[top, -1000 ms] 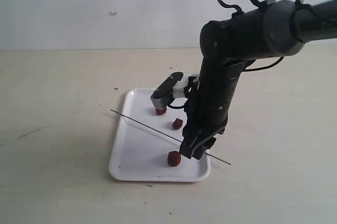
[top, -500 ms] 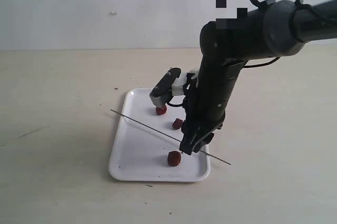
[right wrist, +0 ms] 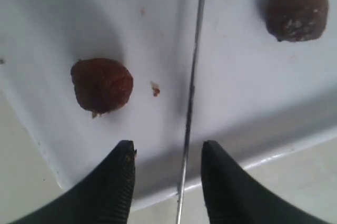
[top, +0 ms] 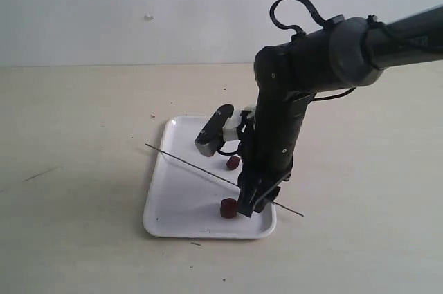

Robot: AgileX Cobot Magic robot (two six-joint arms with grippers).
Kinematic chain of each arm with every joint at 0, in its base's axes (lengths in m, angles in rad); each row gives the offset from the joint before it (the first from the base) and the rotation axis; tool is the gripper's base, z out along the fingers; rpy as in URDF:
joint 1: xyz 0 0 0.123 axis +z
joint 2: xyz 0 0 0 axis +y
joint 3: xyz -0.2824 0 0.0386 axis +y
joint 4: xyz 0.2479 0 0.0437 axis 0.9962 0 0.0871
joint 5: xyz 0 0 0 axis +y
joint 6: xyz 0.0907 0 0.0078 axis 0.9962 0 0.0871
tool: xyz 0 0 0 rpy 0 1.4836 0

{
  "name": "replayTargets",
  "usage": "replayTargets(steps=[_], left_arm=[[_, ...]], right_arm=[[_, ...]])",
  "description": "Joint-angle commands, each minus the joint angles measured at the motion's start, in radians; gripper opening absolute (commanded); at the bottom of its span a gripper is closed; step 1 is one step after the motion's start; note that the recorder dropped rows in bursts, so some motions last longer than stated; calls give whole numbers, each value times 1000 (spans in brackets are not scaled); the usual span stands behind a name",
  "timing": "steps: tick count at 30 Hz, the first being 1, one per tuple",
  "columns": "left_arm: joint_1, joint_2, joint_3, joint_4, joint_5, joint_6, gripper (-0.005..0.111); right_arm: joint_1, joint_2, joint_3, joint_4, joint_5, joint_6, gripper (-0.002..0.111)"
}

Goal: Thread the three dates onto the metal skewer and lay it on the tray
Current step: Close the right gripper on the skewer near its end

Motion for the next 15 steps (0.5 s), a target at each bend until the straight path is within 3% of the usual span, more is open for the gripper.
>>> replayTargets(steps=[1,15], left_arm=[[5,-4,4,-2,-1,-4,0],[5,-4,4,-2,-1,-4,0]], right_arm=[[6,21,-3,-10,-8,-6,42],[6,20,-3,-21,-46,-6,42]])
